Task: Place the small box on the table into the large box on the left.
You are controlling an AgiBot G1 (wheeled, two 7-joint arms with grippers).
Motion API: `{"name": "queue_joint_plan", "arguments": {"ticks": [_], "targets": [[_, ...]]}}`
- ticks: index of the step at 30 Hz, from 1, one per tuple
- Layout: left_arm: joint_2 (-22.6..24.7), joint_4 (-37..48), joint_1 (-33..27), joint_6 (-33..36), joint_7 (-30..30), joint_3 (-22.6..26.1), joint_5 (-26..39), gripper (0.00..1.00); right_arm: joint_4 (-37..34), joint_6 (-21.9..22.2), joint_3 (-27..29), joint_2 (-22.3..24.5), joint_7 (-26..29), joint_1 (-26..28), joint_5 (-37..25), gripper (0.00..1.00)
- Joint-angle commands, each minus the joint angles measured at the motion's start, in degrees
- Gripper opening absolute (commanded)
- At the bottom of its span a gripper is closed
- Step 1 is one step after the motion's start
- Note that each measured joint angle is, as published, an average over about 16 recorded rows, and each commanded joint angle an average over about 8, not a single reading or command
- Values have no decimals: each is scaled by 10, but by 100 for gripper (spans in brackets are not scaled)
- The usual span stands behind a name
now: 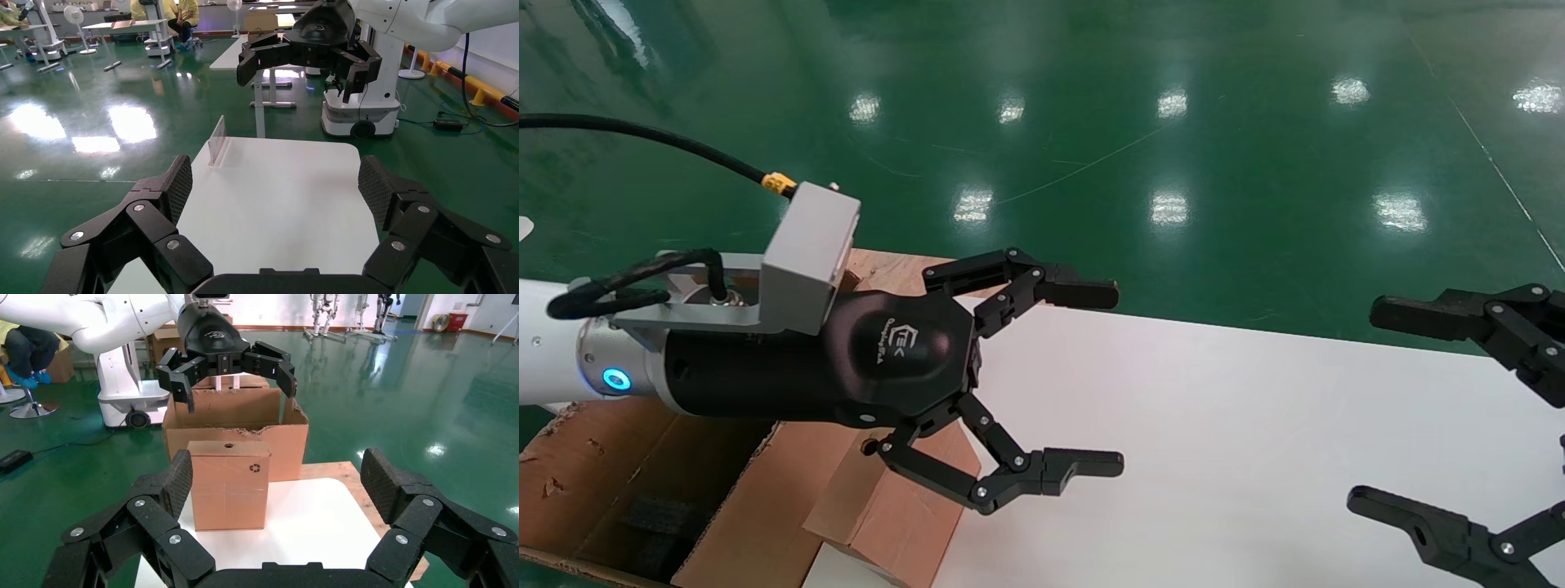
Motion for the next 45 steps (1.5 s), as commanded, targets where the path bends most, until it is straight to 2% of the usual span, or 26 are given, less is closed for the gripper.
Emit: {"name": "queue_joint_plan", "arguments": {"ticks": [1,13,14,20,21,22,32,45], "targets": [[0,0,0,0,0,0,0,100,0,0,0,0,0,0,0,100],[0,0,0,0,0,0,0,100,0,0,0,0,0,0,0,98],[0,0,0,0,0,0,0,100,0,0,0,0,0,0,0,89],[0,0,0,0,0,0,0,100,0,0,0,0,0,0,0,15],[0,0,0,0,0,0,0,100,0,0,0,0,0,0,0,4],[0,0,0,0,0,0,0,100,0,0,0,0,0,0,0,0],[-1,-2,-4,-5,1,2,10,100,0,0,0,0,0,0,0,0],[-9,-24,-51,-54,-36,24,97,100,0,0,0,0,0,0,0,0]]}}
